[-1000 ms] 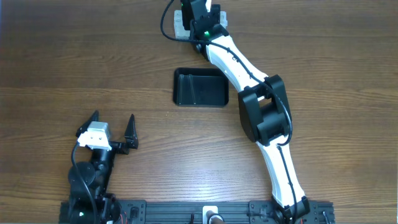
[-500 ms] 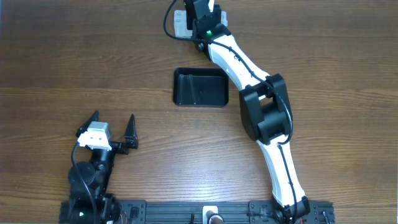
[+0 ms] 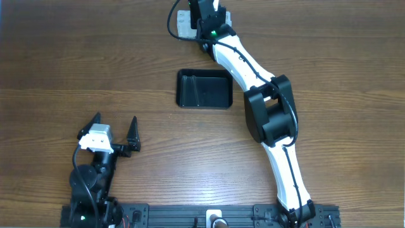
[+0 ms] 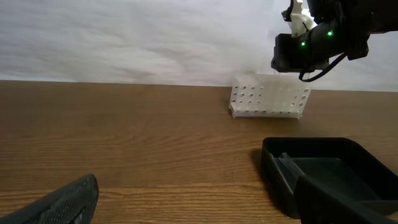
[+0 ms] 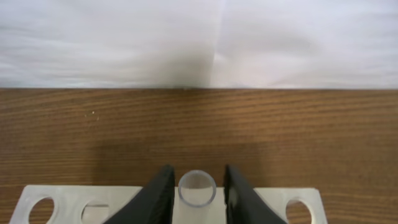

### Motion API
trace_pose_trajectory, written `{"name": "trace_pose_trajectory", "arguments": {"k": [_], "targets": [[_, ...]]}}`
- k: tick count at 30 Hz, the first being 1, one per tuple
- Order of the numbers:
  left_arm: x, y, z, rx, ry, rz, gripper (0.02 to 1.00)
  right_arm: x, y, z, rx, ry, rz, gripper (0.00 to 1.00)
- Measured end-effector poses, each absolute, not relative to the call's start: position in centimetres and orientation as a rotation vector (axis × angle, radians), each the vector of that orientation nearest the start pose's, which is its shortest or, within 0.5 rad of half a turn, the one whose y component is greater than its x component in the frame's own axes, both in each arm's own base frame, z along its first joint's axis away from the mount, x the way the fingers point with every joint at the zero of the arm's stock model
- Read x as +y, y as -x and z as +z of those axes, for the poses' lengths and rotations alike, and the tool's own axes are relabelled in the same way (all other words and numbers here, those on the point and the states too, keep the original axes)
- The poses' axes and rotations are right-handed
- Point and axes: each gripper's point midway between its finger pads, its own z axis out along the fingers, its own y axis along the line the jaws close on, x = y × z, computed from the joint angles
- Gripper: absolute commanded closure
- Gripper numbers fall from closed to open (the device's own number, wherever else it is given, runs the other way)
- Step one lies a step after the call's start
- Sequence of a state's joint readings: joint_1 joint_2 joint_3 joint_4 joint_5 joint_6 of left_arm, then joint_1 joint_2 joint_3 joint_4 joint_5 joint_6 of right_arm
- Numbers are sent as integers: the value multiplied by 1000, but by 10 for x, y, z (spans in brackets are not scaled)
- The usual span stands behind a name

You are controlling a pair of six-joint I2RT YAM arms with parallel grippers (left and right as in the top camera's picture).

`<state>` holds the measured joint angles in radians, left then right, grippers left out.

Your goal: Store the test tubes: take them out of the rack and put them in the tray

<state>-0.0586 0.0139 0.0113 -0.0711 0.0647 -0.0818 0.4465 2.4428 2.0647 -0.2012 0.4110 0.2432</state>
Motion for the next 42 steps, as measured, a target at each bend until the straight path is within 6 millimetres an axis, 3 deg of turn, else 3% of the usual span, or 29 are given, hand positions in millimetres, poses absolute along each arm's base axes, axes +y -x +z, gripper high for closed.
{"name": "trace_pose_trajectory", "arguments": {"k": [12,26,30,32,34,38,41,42], "targets": [[-25,-245,158,1647,-30,-160,18,226,-630,121,2097,-22,-28,917],[-25,-245,158,1647,-30,-160,18,225,-630,122,2097,-9,-36,958],[-25,-245,158,1647,-30,-160,18,224,-629,131,2090,-2,-44,958],[-25,-245,158,1647,-30,-160,18,223,-628,148,2069,-3,-41,956],[-25,-245,158,1647,-30,-160,18,221,-625,181,2024,-12,-27,956],[-25,-245,158,1647,-30,-160,20,210,-607,286,1875,-57,29,967],[-25,-245,158,1647,-30,-160,18,193,-572,364,1803,-85,55,978],[-25,-245,158,1647,-30,-160,18,188,-561,378,1804,-89,57,978]]}}
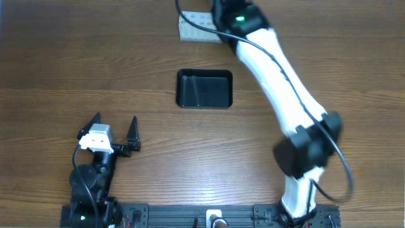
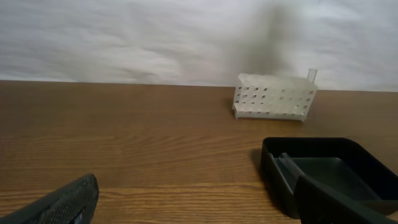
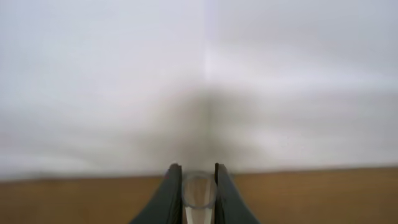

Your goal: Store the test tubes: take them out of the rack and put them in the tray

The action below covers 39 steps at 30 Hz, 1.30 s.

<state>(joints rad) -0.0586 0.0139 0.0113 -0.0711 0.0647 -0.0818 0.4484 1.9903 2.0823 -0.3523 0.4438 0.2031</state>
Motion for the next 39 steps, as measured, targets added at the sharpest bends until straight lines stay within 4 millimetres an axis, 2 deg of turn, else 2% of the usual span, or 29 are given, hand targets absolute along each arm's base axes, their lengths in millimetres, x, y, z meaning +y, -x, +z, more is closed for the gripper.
{"name": "trace_pose_trajectory", "arguments": {"k": [1,3,5,7,9,13,16,18,20,24,39], "targets": [[-25,-245,158,1647,-30,-160,18,181,-544,395,1816,-92,57,987],[-25,-245,159,1646,-31,-160,18,172,-521,405,1860,-99,56,991],[-25,-245,158,1647,-30,-160,18,167,-496,395,1961,-90,49,989],[-26,-245,158,1647,-31,-160,18,172,-480,372,2074,-62,56,991],[-25,-245,158,1647,-31,-160,18,183,-470,337,2193,-18,79,991],[-26,-245,159,1646,-31,-160,18,208,-456,246,2406,55,115,991],[-26,-245,158,1647,-31,-161,18,215,-439,178,2544,82,101,989],[-26,-245,158,1647,-31,-160,18,214,-427,145,2611,84,85,989],[-26,-245,159,1646,-31,-161,18,213,-421,124,2643,73,83,991],[-25,-245,158,1647,-30,-160,18,218,-427,111,2607,32,130,993],[-25,-245,158,1647,-30,-160,18,225,-435,102,2567,-43,166,982]]}}
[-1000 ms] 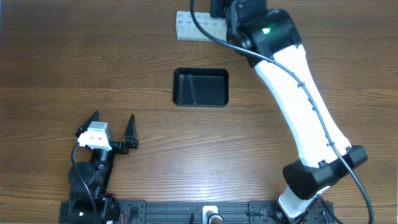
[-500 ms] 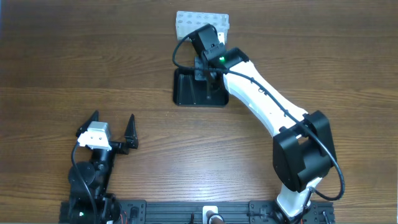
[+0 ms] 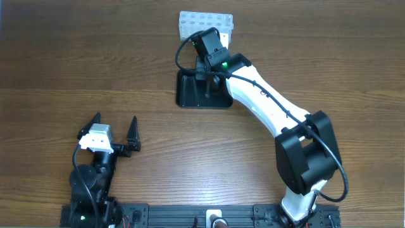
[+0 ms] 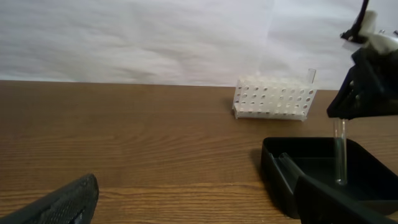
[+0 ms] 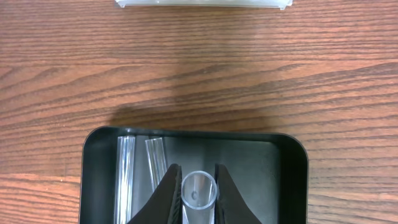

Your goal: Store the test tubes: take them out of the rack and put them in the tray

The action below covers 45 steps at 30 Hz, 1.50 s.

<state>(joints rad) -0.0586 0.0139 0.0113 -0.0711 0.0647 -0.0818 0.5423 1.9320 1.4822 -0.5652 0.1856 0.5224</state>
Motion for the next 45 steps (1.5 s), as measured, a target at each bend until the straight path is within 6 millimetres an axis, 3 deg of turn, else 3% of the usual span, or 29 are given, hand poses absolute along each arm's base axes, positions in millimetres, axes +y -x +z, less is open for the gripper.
{"name": "trace_pose_trajectory", "arguments": {"k": [8,19,24,35,37,39,41,45], "targets": [[-26,-245,158,1647,-31,-160,18,227,-435,69,2616,-49,136,945],[-25,-245,158,1647,-31,-160,18,237,-433,64,2616,-38,148,860],[-26,-245,158,1647,-31,-161,18,237,-432,57,2630,-35,138,744],[-26,-245,158,1647,-31,-160,18,239,-435,60,2613,-20,146,608],[-26,-245,158,1647,-31,-160,18,239,-437,68,2593,11,150,494],[-25,-245,158,1647,-31,-160,18,240,-441,90,2537,50,170,338],[-25,-245,158,1647,-31,-160,18,241,-449,124,2447,91,204,268],[-25,-245,159,1646,-30,-160,18,229,-479,218,2157,116,264,172]]}}
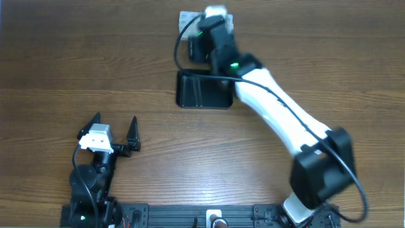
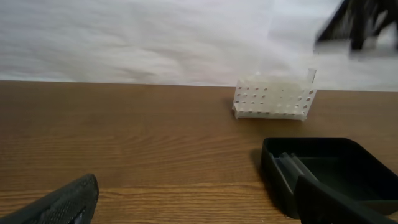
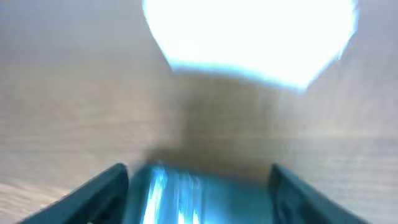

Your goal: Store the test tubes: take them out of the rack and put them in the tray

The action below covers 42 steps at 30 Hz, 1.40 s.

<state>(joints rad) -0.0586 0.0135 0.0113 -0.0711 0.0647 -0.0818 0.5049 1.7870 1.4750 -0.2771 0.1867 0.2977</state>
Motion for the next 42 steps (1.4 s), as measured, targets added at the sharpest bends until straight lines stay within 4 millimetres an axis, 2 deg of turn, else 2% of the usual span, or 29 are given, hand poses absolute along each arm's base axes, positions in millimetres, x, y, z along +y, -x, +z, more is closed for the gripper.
{"name": "trace_pose_trajectory", "arguments": {"k": [3,5,8,10,15,19,22,28,35,42], "targets": [[-25,-245,159,1646,-30,-160,18,208,-504,260,2001,104,240,132],[-26,-245,159,1646,-31,-161,18,197,-519,266,1946,105,208,102],[-26,-245,158,1647,-31,-161,18,182,-543,248,1926,95,159,34],[-25,-245,158,1647,-31,-160,18,175,-557,223,1942,95,128,9],[-25,-245,158,1647,-31,-160,18,170,-573,156,2038,117,77,7],[-25,-245,158,1647,-30,-160,18,173,-583,128,2077,130,60,14],[-25,-245,158,1647,-31,-160,18,176,-592,122,2079,131,58,23],[-26,-245,158,1647,-31,-160,18,174,-601,133,2048,111,46,77],[-25,-245,158,1647,-30,-160,18,169,-603,134,2044,93,22,174],[-26,-245,158,1647,-31,-161,20,168,-604,130,2044,89,13,211]]}}
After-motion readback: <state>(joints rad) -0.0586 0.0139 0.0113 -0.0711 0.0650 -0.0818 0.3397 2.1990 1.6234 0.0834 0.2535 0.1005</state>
